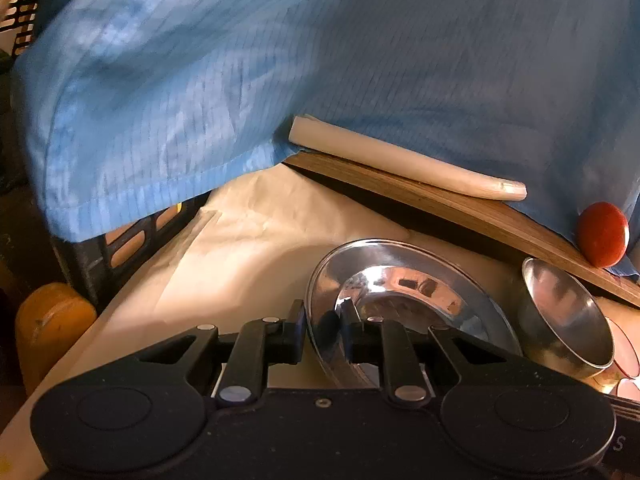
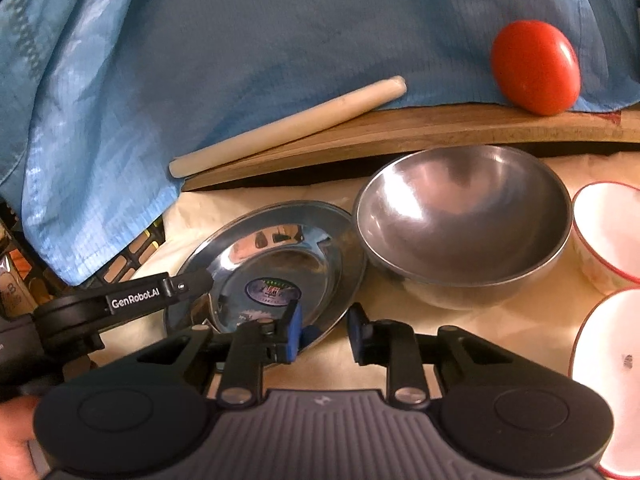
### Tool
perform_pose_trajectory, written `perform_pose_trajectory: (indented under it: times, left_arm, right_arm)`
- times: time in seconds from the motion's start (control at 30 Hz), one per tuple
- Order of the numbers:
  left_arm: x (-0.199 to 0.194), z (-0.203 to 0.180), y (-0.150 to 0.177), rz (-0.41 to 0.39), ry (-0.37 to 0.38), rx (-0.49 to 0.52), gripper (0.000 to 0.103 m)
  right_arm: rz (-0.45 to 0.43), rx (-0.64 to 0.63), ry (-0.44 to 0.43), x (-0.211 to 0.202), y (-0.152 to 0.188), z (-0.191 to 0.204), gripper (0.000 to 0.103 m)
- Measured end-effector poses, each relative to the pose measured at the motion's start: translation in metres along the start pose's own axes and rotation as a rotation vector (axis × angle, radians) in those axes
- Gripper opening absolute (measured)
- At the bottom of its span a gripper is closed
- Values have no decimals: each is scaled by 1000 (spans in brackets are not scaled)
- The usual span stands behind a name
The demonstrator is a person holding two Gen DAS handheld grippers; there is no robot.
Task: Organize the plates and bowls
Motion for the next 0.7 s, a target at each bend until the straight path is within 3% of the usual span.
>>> perform_pose_trajectory:
  times: [0.4,0.7]
  left_arm:
    - [-39,-1,6,-32,-19,14,18]
    - [-89,-13,12,-79,7,27,18]
  right_arm:
    - [-26,-33,-27,-34,2,18,28]
    - [-80,-51,-47,-82,8,17,28]
Point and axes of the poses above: each gripper's, at about its wrist camera, not at the fingertips, and x roughly the way its jaws point, z to its left, y to its underside, the point moved 1 cm from there along x, roughly the way its jaws point, and after that the axes turned 8 degrees about -y, right-handed, at the moved point
